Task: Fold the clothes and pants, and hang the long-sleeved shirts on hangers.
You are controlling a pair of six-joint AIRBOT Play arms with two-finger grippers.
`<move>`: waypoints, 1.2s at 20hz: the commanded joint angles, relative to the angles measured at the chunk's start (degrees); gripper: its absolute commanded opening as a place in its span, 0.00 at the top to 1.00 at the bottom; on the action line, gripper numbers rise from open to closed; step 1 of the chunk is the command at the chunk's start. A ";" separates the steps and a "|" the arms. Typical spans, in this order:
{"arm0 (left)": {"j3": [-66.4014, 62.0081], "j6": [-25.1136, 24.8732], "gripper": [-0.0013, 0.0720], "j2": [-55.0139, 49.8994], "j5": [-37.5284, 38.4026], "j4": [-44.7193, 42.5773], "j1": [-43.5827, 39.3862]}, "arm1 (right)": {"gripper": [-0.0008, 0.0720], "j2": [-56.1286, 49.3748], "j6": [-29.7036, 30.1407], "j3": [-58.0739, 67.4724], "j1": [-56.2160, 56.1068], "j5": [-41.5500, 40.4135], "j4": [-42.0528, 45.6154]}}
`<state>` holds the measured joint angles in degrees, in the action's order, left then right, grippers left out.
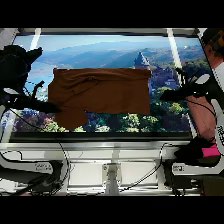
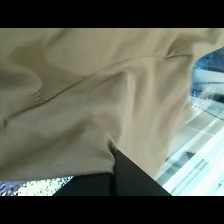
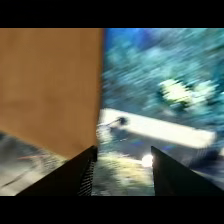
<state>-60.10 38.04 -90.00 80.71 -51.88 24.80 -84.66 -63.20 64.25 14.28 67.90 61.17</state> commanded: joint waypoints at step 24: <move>-0.02 -0.61 0.96 3.82 -0.20 5.81 -0.02 | 0.88 -2.89 3.02 -18.95 -2.78 -9.81 -23.96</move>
<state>-60.07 37.45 -86.21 80.51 -47.48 24.80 -87.42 -61.56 45.34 12.75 59.05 39.70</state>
